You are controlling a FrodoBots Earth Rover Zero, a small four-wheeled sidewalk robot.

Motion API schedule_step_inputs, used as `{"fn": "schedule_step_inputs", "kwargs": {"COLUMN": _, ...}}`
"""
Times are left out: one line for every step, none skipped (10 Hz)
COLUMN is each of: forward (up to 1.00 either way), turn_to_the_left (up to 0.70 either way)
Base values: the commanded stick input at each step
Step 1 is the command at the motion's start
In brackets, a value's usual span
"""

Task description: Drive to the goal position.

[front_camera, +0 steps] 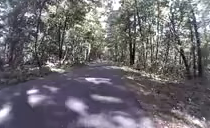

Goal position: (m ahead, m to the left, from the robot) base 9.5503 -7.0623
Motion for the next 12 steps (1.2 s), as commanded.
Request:
{"fn": "schedule_step_inputs", "kwargs": {"forward": 0.45, "turn_to_the_left": 0.0}}
{"fn": "schedule_step_inputs", "kwargs": {"forward": 0.45, "turn_to_the_left": 0.0}}
{"fn": "schedule_step_inputs", "kwargs": {"forward": 0.45, "turn_to_the_left": 0.0}}
{"fn": "schedule_step_inputs", "kwargs": {"forward": 0.45, "turn_to_the_left": 0.0}}
{"fn": "schedule_step_inputs", "kwargs": {"forward": 0.45, "turn_to_the_left": 0.0}}
{"fn": "schedule_step_inputs", "kwargs": {"forward": 0.45, "turn_to_the_left": 0.0}}
{"fn": "schedule_step_inputs", "kwargs": {"forward": 0.45, "turn_to_the_left": 0.0}}
{"fn": "schedule_step_inputs", "kwargs": {"forward": 0.45, "turn_to_the_left": 0.0}}
{"fn": "schedule_step_inputs", "kwargs": {"forward": 0.45, "turn_to_the_left": 0.0}}
{"fn": "schedule_step_inputs", "kwargs": {"forward": 0.45, "turn_to_the_left": 0.0}}
{"fn": "schedule_step_inputs", "kwargs": {"forward": 0.45, "turn_to_the_left": 0.0}}
{"fn": "schedule_step_inputs", "kwargs": {"forward": 0.45, "turn_to_the_left": 0.0}}
